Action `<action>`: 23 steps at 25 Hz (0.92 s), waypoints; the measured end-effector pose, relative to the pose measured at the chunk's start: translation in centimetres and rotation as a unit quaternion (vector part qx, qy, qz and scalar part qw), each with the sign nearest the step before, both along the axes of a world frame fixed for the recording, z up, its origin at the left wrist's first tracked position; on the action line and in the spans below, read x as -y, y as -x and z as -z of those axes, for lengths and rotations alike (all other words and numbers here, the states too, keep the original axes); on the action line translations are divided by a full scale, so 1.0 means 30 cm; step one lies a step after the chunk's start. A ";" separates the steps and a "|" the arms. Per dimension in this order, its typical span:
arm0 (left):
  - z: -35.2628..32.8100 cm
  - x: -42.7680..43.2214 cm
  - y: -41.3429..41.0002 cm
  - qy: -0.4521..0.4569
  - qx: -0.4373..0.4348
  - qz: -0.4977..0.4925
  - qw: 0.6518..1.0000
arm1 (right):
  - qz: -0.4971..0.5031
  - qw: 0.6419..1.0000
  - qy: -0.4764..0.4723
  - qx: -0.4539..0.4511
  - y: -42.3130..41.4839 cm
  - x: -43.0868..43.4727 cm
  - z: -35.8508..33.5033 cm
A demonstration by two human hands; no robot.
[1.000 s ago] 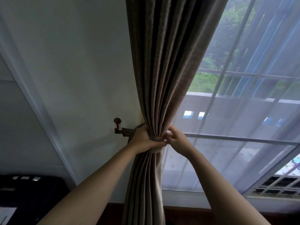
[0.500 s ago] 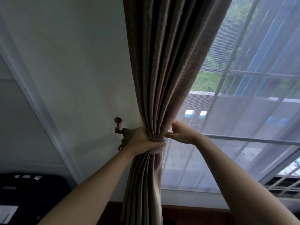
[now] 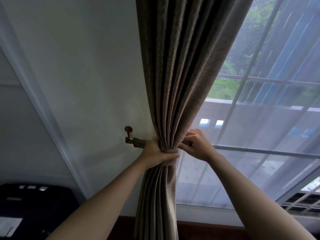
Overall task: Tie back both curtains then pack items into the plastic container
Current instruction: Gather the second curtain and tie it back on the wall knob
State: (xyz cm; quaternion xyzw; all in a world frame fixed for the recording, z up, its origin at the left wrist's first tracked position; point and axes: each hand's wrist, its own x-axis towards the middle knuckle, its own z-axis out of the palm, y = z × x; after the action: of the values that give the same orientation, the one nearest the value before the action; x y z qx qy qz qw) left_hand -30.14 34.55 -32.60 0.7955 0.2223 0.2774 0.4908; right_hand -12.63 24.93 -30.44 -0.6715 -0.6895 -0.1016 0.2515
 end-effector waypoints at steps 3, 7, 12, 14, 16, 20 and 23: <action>-0.005 0.008 -0.012 0.012 0.001 -0.018 1.000 | 0.117 0.991 0.064 -0.024 0.020 0.020 0.030; -0.007 0.032 -0.016 0.023 0.038 -0.028 0.999 | 0.200 0.967 0.062 -0.145 0.053 0.033 0.076; -0.012 0.017 0.022 0.159 0.094 0.050 0.982 | 0.175 0.951 0.055 -0.250 0.064 0.027 0.029; -0.001 0.008 0.012 0.289 0.141 -0.047 0.946 | 0.201 0.963 0.063 -0.170 0.062 0.023 0.033; 0.005 -0.006 -0.021 0.357 0.041 -0.184 0.915 | 0.210 0.962 0.065 -0.159 0.071 0.012 0.037; -0.020 -0.025 -0.063 0.426 -0.079 -0.199 0.879 | 0.215 0.955 0.052 -0.198 0.087 -0.020 0.039; -0.024 -0.045 -0.035 0.475 -0.051 -0.168 0.862 | 0.227 0.941 0.101 -0.229 0.096 -0.020 0.049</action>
State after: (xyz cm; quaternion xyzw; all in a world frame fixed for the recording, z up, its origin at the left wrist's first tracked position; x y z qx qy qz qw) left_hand -29.10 35.89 -31.89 0.4296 0.4818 0.1752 0.7434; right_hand -15.52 25.54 -31.91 -0.8374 -0.4487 0.0706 0.3042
